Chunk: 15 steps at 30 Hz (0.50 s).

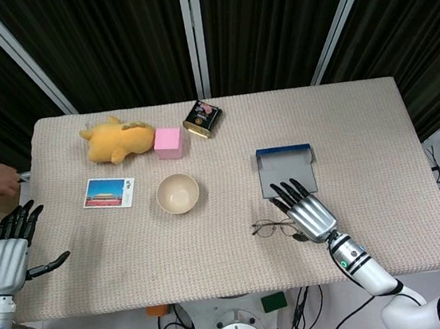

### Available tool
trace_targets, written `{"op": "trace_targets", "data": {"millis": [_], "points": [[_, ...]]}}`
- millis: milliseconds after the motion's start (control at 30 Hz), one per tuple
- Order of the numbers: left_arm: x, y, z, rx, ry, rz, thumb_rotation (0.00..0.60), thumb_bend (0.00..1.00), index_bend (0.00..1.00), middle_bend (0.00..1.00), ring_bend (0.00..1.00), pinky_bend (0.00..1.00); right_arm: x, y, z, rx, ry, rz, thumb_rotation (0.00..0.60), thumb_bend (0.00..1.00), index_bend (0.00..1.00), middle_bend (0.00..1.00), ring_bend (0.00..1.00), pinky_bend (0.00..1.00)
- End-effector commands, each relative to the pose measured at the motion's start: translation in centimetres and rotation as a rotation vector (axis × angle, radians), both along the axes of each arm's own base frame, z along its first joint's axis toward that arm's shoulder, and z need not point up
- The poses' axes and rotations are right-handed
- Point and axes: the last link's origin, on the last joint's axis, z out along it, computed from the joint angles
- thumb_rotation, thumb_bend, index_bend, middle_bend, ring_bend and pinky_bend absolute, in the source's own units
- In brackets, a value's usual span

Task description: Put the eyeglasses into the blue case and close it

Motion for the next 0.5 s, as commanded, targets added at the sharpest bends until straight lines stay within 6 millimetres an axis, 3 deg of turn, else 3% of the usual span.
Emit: {"op": "trace_targets", "data": {"millis": [33, 367, 500], "points": [[0.0, 0.0, 0.0, 0.0, 0.001, 0.0, 0.059, 0.0, 0.06, 0.0, 0.0, 0.11, 0.1, -0.1, -0.1, -0.003, 0.0, -0.003, 0.6, 0.18, 0.23, 0.0, 0.0, 0.0], [-0.1, 0.0, 0.1, -0.001, 0.004, -0.002, 0.055, 0.0, 0.06, 0.0, 0.0, 0.11, 0.2, -0.1, -0.9, -0.006, -0.012, -0.02, 0.6, 0.18, 0.32, 0.0, 0.0, 0.0], [-0.2, 0.0, 0.1, -0.003, 0.006, 0.0, 0.057, 0.0, 0.06, 0.0, 0.0, 0.11, 0.7, -0.3, -1.6, -0.006, -0.044, -0.043, 0.6, 0.23, 0.37, 0.0, 0.0, 0.0]]}}
